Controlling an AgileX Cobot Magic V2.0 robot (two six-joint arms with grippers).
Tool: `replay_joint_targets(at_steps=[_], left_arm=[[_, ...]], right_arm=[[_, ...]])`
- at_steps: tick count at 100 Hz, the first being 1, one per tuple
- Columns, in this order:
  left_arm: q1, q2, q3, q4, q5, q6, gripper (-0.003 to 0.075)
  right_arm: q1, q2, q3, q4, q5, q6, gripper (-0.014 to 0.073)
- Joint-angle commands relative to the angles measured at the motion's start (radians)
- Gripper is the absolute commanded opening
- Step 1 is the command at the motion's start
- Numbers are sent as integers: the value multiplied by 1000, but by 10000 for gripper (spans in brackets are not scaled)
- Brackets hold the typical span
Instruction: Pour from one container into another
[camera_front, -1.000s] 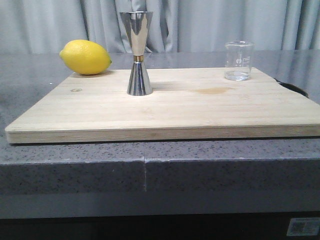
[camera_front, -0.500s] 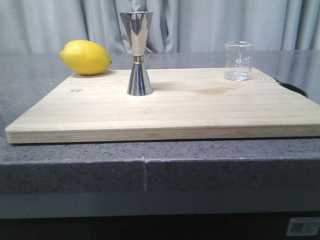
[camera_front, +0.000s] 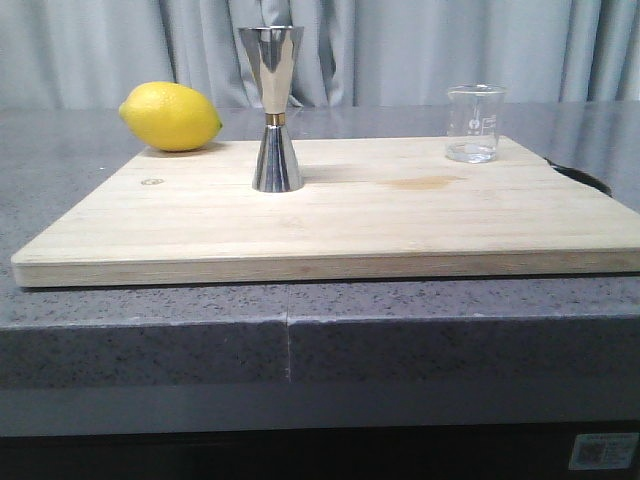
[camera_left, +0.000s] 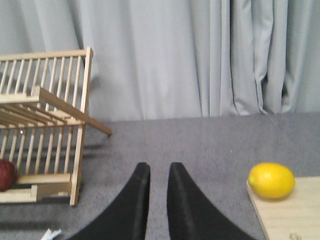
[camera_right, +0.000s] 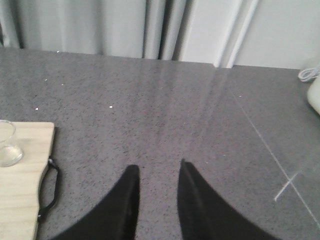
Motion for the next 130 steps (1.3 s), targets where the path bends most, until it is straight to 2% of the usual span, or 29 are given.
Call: replay_joint_targets(at_steps=[1,13,46,72,84,108,130], left_arm=[[0,-26,60,-9,-78,-9,-17],[0,-52,179,-9,-100,-7,-18],[0,-208,469,-105,-347,20,-18],[0,-390,644,-105,-416,63,-19],[0,-410,651,-105,-458,63,-18],[0,-410,702,-228,-451,63,-18],[0,-410,724,-288,-436,63,-18]], right_arm=[[-4,-29,35,-3,-124,-22,18],[-4,-90,114,-3,-173,-22,-72],[-4,-366,308,-33,-270,-22,-71],[-4,-513,487,-111,-295,-49,-71],[-4,-537,554,-111,-321,-49,-71],[-4,-597,658,-92,-383,-11,-71],[-4,-609,662,-92,-400,-5,-72]])
